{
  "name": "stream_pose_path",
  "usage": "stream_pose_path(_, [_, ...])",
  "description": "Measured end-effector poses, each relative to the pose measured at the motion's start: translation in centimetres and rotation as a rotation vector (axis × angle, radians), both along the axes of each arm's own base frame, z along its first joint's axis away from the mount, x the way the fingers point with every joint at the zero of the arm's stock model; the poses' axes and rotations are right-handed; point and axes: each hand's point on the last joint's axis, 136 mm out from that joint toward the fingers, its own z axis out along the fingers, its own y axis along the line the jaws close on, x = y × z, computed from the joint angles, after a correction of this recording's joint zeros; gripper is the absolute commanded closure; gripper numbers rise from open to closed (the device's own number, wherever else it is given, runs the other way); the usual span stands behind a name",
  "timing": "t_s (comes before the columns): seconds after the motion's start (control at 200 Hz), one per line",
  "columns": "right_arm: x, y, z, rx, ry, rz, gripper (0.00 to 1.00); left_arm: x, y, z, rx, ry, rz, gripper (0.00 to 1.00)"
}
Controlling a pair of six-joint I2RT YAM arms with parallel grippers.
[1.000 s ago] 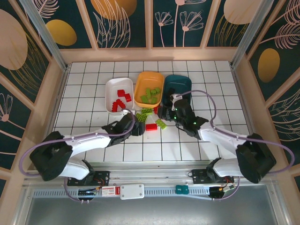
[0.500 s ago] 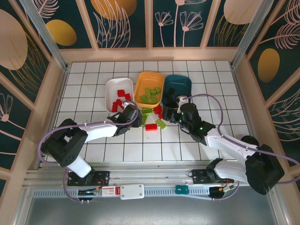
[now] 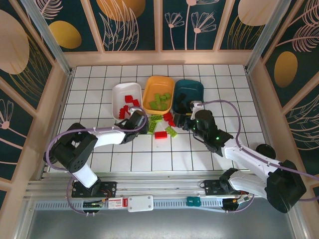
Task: Sort the legos into containers by color
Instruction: Rotate the lego at the center of the table, then pick up the lego from the center of the table.
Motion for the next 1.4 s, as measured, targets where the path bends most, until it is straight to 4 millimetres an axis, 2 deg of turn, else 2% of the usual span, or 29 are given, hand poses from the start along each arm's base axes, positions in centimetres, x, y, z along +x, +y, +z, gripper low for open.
stream_pose_path(0.2, [-0.3,-0.2,-0.2,0.0,0.0,0.0,0.33,-3.8,2.1,0.0,-0.035,0.02,0.024,0.57])
stream_pose_path(0.305, [-0.4,-0.3,-0.5,-0.003,0.004,0.001,0.33,-6.6,1.1,0.0,-0.034,0.05,-0.022,0.55])
stream_pose_path(0.36, [-0.4,-0.3,-0.6,-0.004,0.006,0.001,0.33,-8.0,0.1,0.2,-0.041,0.065,-0.059,0.5])
stream_pose_path(0.415, [-0.4,-0.3,-0.6,-0.005,0.007,0.002,0.33,-9.0,-0.2,0.3,-0.037,0.083,-0.084,0.4])
stream_pose_path(0.47, [-0.4,-0.3,-0.6,-0.005,0.008,0.002,0.33,-9.4,-0.1,0.8,-0.045,0.087,-0.081,0.28])
stream_pose_path(0.521, [-0.4,-0.3,-0.6,-0.005,0.008,0.002,0.33,-9.5,0.0,1.4,-0.044,0.08,-0.095,0.22])
stream_pose_path(0.641, [-0.4,-0.3,-0.6,-0.005,0.008,0.002,0.33,-9.3,-0.2,2.4,-0.03,0.07,-0.112,0.17])
stream_pose_path(0.766, [-0.5,-0.3,-0.5,-0.001,0.004,0.002,0.33,-9.0,-0.5,1.8,0.035,0.083,-0.143,0.15])
stream_pose_path(0.896, [-0.6,-0.4,-0.2,0.003,-0.002,0.002,0.33,-9.1,-0.5,0.3,0.103,0.114,-0.178,0.21])
stream_pose_path(1.096, [-0.9,-0.7,0.3,0.011,-0.008,-0.001,0.32,-9.3,-0.4,-1.8,0.171,0.156,-0.217,0.5])
stream_pose_path(1.276, [-1.0,-0.8,0.4,0.011,-0.01,-0.002,0.32,-9.4,-1.3,-1.6,0.132,0.156,-0.24,0.74])
stream_pose_path(1.401, [-1.1,-0.9,0.3,0.009,-0.007,-0.004,0.33,-9.6,-1.9,-0.8,0.087,0.149,-0.248,0.83])
